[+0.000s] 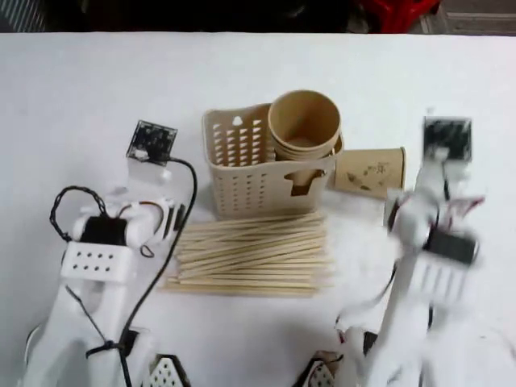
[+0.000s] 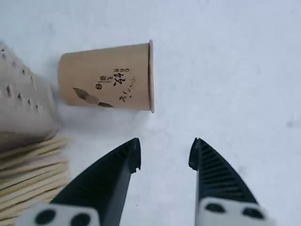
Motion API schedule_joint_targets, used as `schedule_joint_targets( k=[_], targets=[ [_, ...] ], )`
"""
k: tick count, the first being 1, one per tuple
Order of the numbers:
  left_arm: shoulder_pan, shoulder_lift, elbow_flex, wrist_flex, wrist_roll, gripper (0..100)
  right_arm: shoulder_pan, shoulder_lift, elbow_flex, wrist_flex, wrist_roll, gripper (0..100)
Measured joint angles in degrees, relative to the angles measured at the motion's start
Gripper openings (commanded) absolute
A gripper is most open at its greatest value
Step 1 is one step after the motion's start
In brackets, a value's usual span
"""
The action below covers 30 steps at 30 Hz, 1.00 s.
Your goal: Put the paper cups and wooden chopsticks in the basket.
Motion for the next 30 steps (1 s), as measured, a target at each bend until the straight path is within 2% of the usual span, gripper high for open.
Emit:
schedule_joint_targets(
  k=[3, 6, 15, 17, 23, 30],
  targets=[
    [0.0, 1.0, 0.0, -0.2, 0.0, 19, 0.0, 14.9, -8.4, 0.0, -3.6, 23.0],
    [0.0, 1.1, 0.0, -0.2, 0.0, 19, -0.3, 26.1, -15.5, 0.0, -4.0, 25.5],
    [0.0, 1.2, 0.0, -0.2, 0.0, 19, -2.5, 44.3, -27.2, 0.0, -4.1, 25.2],
    [0.0, 1.2, 0.0, -0.2, 0.0, 19, -3.4, 46.5, -28.3, -0.4, -4.0, 21.9],
    [0.0, 1.2, 0.0, -0.2, 0.0, 19, -5.2, 50.2, -30.2, -2.6, -0.1, 1.3],
    [0.0, 1.2, 0.0, -0.2, 0.0, 19, -4.3, 51.0, -30.4, -4.5, 1.4, 1.7]
  ],
)
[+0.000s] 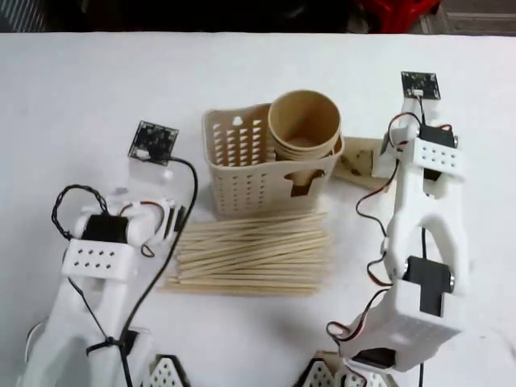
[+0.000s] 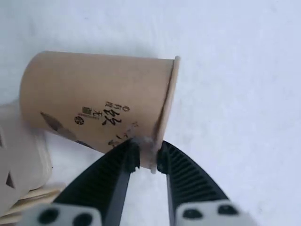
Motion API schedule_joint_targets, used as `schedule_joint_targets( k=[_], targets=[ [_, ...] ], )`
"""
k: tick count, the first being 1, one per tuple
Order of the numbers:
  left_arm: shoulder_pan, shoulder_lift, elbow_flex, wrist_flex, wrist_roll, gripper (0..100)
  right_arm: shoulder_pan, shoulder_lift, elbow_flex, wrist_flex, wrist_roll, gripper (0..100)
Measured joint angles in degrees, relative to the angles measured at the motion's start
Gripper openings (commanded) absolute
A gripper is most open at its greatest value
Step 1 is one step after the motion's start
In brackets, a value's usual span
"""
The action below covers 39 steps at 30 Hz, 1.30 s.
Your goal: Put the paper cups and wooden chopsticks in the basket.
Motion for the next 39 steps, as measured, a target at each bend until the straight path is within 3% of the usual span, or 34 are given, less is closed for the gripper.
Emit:
schedule_joint_targets(
  k=[8, 23, 30, 34, 39],
  targets=[
    [0.0, 0.0, 0.0, 0.0, 0.0, 19, 6.4, -6.9, 0.1, 0.4, 2.6, 1.6],
    [0.0, 0.0, 0.0, 0.0, 0.0, 19, 9.0, -36.1, 0.1, 17.9, 21.0, 1.5],
    [0.3, 0.0, 0.0, 0.0, 0.0, 19, 11.8, -33.9, 0.1, 22.4, 29.1, 14.2],
    [0.8, 0.0, 0.0, 0.0, 0.0, 19, 20.6, -32.7, 0.3, 22.8, 36.4, 10.8],
    [0.8, 0.0, 0.0, 0.0, 0.0, 19, 36.9, -33.1, 8.8, 18.0, 57.1, 10.1]
  ],
)
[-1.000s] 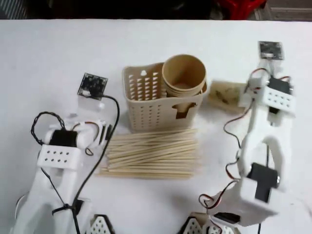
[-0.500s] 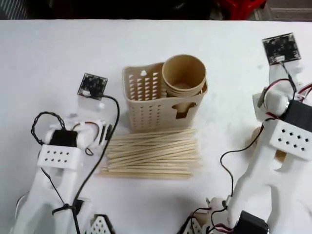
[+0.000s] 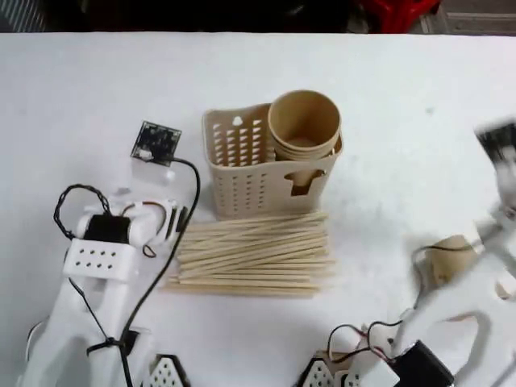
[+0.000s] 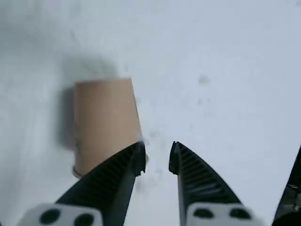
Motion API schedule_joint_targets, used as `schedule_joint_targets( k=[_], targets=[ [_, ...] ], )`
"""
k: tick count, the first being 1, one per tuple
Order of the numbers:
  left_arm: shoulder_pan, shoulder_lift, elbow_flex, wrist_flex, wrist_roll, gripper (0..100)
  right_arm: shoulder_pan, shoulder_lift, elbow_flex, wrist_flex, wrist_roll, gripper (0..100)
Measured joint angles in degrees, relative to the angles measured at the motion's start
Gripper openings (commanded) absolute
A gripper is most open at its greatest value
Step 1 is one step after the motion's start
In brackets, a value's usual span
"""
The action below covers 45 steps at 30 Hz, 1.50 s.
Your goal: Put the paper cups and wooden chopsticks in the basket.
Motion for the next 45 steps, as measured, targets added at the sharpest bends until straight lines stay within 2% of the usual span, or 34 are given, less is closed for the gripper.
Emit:
schedule_joint_targets(
  k=[3, 7, 15, 18, 22, 25, 29, 32, 33, 35, 41, 45],
  targets=[
    [0.0, 0.0, 0.0, 0.0, 0.0, 19, 5.8, -1.8, 8.8, -7.5, 11.3, 12.2],
    [0.0, 0.2, 0.3, -1.0, 0.0, 19, 9.5, -5.7, 15.6, -10.5, 23.5, 14.1],
    [0.1, 0.4, 1.1, -2.5, 0.0, 19, 10.8, -14.9, 27.9, -11.6, 40.1, 18.6],
    [0.1, 0.4, 1.1, -2.5, 0.0, 19, 10.8, -19.6, 35.9, -15.6, 43.6, 18.7],
    [0.1, 0.4, 1.1, -2.5, 0.0, 19, 9.7, -25.4, 48.5, -28.7, 43.9, 18.6],
    [0.1, 0.4, 1.1, -2.5, 0.0, 19, 6.9, -28.7, 57.8, -39.6, 38.9, 18.4],
    [0.1, 0.4, 1.1, -2.5, 0.0, 19, 2.4, -32.2, 65.2, -53.9, 24.5, 17.0],
    [0.1, 0.4, 1.1, -2.5, 0.0, 19, 0.4, -34.1, 66.5, -61.1, 13.5, 5.5],
    [0.1, 0.4, 1.1, -2.5, 0.0, 19, 0.2, -34.7, 66.5, -61.8, 10.8, 0.8],
    [0.1, 0.4, 1.1, -2.5, 0.0, 19, -0.8, -35.6, 66.9, -62.1, 8.2, 3.3],
    [1.2, 0.4, 1.1, -2.5, 0.0, 19, -1.7, -38.2, 67.0, -58.5, 2.1, 1.6],
    [2.5, 0.4, 2.3, -2.7, 0.0, 19, -1.7, -41.0, 65.0, -54.9, -7.3, 1.6]
  ],
)
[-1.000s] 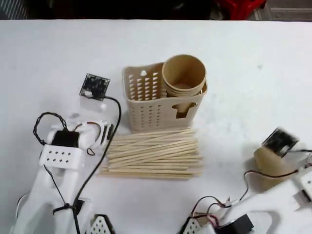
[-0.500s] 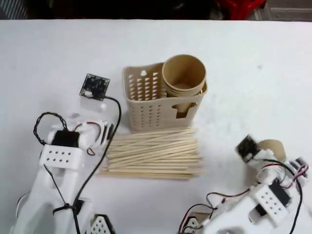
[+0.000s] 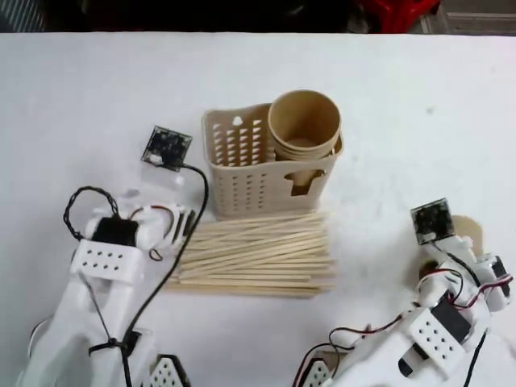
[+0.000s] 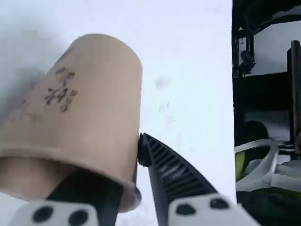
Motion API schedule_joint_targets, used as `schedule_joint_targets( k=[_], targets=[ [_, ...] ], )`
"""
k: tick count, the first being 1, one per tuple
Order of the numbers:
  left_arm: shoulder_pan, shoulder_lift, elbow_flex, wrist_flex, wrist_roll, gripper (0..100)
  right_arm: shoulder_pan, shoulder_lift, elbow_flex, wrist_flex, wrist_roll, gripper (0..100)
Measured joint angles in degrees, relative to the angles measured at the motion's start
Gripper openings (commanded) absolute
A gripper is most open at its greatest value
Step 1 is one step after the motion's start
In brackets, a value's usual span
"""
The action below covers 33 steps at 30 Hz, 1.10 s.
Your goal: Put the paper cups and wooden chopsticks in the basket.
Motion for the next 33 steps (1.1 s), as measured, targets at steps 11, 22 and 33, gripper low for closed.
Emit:
schedule_joint_targets(
  k=[11, 22, 33],
  targets=[
    [0.0, 0.0, 0.4, -1.2, 0.0, 19, -18.5, -1.5, -37.5, 44.7, -36.0, 1.6],
    [0.0, 0.0, 0.4, -1.8, 0.0, 19, -46.7, 24.8, -84.7, 63.5, -59.3, 1.7],
    [-0.1, 0.0, 0.4, -1.8, 0.0, 19, -50.7, 49.0, -122.1, 73.5, -63.6, 1.7]
  ],
)
